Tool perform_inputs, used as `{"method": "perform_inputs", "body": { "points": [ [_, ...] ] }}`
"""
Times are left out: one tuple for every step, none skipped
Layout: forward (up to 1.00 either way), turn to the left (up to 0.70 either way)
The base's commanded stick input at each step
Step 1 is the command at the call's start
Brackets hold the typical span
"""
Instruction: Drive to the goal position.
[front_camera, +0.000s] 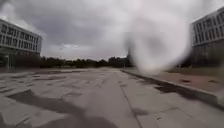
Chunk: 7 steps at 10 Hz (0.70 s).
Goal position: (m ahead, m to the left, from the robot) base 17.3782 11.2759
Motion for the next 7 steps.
{"method": "perform_inputs", "body": {
  "points": [
    [0.70,0.00],
    [0.70,0.00],
    [0.70,0.00],
    [0.70,0.00],
    [0.70,0.00],
    [0.70,0.00],
    [0.70,0.00]
  ]
}}
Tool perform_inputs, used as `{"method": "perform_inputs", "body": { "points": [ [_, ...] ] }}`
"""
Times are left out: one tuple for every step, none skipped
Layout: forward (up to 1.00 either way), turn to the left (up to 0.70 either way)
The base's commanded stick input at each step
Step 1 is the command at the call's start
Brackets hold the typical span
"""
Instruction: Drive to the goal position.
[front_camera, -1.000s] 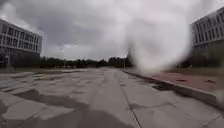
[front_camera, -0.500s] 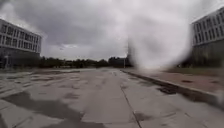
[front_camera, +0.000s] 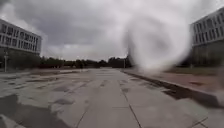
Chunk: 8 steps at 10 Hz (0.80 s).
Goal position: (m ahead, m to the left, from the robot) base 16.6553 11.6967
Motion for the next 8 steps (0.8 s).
{"method": "perform_inputs", "body": {
  "points": [
    [0.70,0.00],
    [0.70,0.00],
    [0.70,0.00],
    [0.70,0.00],
    [0.70,0.00],
    [0.70,0.00],
    [0.70,0.00],
    [0.70,0.00]
  ]
}}
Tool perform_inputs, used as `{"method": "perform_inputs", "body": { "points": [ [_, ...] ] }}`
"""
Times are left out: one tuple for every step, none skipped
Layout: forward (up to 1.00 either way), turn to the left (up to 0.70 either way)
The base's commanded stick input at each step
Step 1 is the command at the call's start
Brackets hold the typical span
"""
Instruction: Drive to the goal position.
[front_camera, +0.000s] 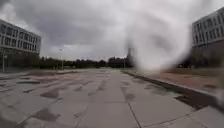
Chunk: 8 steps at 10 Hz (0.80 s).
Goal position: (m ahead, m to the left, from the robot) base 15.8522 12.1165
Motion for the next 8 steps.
{"method": "perform_inputs", "body": {
  "points": [
    [0.70,0.00],
    [0.70,0.00],
    [0.70,0.00],
    [0.70,0.00],
    [0.70,0.00],
    [0.70,0.00],
    [0.70,0.00],
    [0.70,0.00]
  ]
}}
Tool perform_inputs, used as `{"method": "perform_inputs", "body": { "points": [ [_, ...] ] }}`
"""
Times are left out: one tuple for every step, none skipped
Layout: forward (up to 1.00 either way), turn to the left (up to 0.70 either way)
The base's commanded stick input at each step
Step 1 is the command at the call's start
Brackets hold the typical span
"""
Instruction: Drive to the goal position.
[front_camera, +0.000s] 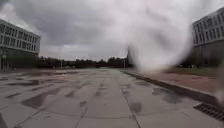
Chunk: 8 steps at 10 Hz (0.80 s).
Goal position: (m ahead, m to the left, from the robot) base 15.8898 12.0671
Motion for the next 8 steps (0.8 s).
{"method": "perform_inputs", "body": {
  "points": [
    [0.70,0.00],
    [0.70,0.00],
    [0.70,0.00],
    [0.70,0.00],
    [0.70,0.00],
    [0.70,0.00],
    [0.70,0.00],
    [0.70,0.00]
  ]
}}
